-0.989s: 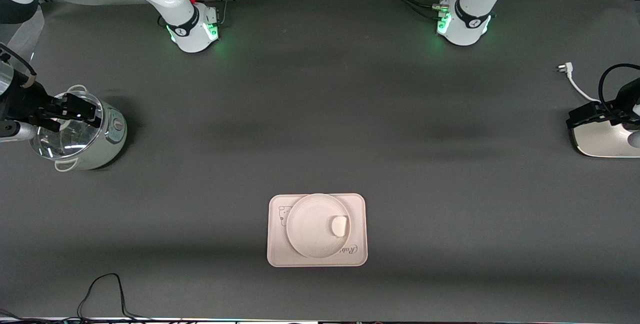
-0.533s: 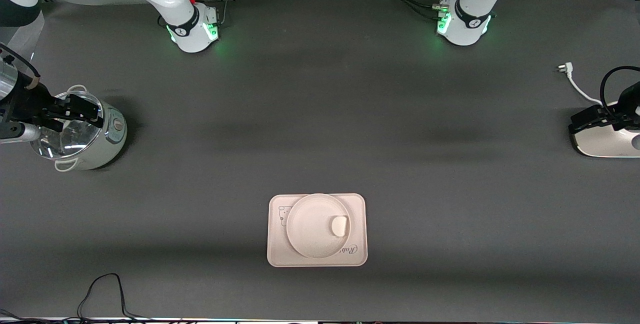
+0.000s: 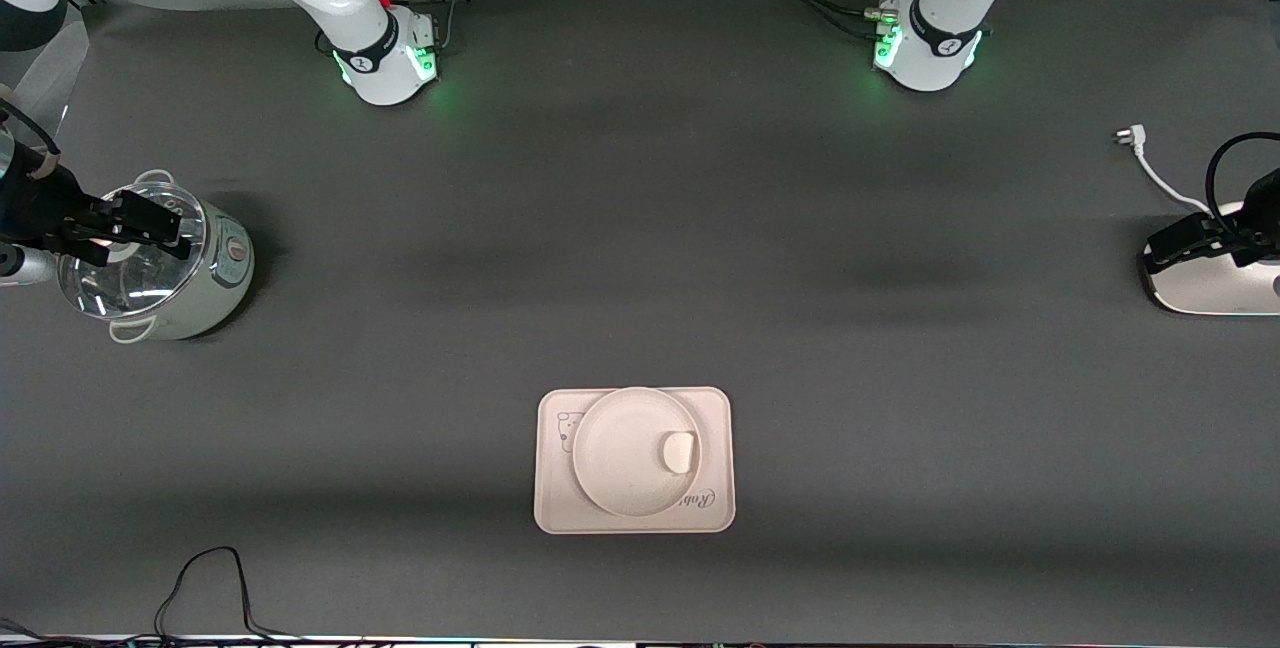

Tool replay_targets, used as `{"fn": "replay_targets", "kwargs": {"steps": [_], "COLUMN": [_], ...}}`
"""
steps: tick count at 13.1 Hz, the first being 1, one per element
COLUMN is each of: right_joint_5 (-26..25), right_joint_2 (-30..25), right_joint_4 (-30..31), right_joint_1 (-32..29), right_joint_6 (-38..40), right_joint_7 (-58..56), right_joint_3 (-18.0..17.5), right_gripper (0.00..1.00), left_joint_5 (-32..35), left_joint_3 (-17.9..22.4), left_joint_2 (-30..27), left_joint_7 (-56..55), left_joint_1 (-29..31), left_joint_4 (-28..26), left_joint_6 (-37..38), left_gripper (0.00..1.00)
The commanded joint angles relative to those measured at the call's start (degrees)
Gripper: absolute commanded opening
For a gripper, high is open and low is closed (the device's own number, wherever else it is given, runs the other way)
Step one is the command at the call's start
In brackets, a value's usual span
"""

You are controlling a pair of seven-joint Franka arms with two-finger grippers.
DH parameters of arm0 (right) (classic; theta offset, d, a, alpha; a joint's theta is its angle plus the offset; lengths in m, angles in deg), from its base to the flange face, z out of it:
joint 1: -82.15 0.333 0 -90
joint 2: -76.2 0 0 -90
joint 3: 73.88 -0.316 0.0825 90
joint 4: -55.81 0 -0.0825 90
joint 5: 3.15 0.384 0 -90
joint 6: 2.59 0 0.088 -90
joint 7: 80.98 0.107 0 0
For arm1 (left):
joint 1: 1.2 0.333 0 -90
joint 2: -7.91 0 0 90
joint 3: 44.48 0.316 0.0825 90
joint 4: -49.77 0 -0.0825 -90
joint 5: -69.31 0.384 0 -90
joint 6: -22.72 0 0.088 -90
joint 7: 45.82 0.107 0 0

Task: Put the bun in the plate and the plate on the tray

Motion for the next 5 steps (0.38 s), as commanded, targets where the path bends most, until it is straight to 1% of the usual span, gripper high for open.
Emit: {"fn": "replay_targets", "kwargs": {"steps": [1, 5], "right_joint_5": [-1.04, -1.04], "right_joint_2": [0.69, 0.69], "right_joint_4": [-1.62, -1.62], "right_joint_1": [-0.33, -0.24], "right_joint_6": [1.23, 1.23], "right_joint_7": [-1.23, -1.06], "right_joint_3": [0.88, 0.97], "right_gripper": [1.0, 1.0], "left_joint_5": [0.46, 1.25], "left_joint_3": [0.18, 0.35], "left_joint_2": [-0.66, -0.57], "left_joint_7": [2.89, 4.93], "left_joint_1": [-0.27, 0.17], "left_joint_4": [0.15, 0.94], "left_joint_6": [-0.33, -0.42], "left_gripper": [1.0, 1.0]}}
